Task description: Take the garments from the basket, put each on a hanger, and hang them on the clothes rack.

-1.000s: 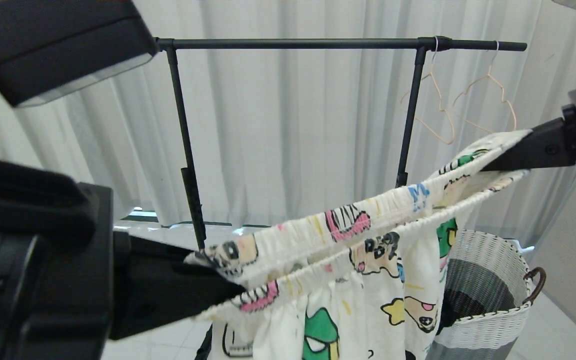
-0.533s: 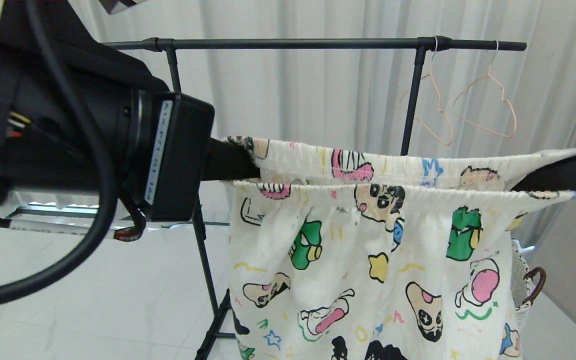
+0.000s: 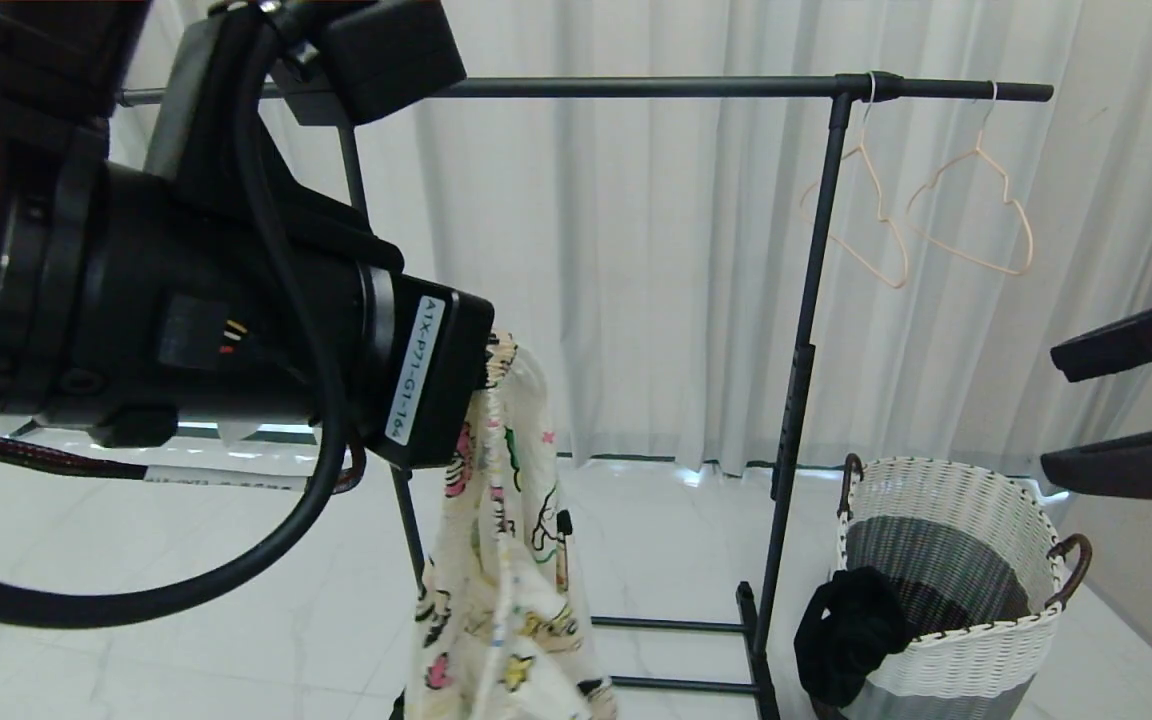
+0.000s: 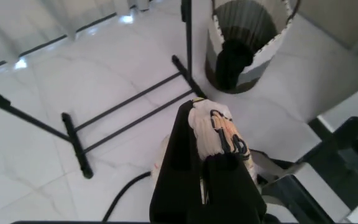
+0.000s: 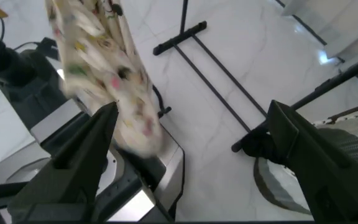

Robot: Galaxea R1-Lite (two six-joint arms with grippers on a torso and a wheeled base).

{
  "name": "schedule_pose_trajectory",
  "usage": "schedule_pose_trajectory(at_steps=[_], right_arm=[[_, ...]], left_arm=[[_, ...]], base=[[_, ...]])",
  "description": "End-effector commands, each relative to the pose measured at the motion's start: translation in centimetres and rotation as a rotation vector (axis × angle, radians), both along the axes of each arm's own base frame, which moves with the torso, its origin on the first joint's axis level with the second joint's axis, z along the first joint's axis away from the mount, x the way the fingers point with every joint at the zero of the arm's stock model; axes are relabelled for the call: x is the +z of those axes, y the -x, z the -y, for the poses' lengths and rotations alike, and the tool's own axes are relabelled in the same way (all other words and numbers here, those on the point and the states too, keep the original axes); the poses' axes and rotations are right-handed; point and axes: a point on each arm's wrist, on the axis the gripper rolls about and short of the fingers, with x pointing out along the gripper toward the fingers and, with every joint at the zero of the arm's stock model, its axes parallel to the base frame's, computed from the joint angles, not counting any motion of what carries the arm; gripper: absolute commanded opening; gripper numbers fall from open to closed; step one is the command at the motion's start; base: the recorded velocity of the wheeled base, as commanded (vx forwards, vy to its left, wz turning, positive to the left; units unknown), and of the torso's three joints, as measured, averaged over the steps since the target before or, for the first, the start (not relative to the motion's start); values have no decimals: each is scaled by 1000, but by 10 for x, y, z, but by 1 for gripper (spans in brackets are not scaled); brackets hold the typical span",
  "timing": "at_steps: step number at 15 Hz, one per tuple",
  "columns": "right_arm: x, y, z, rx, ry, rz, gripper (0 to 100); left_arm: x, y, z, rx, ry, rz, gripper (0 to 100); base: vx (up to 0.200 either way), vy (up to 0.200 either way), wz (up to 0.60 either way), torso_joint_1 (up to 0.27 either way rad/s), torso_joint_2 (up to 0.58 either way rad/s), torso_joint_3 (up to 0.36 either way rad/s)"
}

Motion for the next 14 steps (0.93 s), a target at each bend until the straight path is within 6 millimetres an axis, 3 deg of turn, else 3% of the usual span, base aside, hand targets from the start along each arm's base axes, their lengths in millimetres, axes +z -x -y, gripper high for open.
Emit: schedule_pose_trajectory(at_steps=[1,3,6,8,10,14], right_arm=[[-3,7,8,-6,2,3,100],[-7,7,17,-77,24,10,100],[-27,10,58,-479,270,-34,100],[-36,10,76,-643,296,-71,100],[-45,11,90,-780,321,-109,100],[-50,9,98,-900,375,-118,100]], left_arm=[[-5,-3,1,18,-22,-6,0],[-8,-2,-5,56,-44,4,0],[-30,1,-39,251,-177,22,0],[-39,11,-64,331,-203,21,0],[-47,21,-87,407,-241,27,0],[-52,14,-118,578,-290,32,0]], base=[[0,0,0,0,0,0],[0,0,0,0,0,0],[0,0,0,0,0,0],[0,0,0,0,0,0],[0,0,0,0,0,0],[0,0,0,0,0,0]])
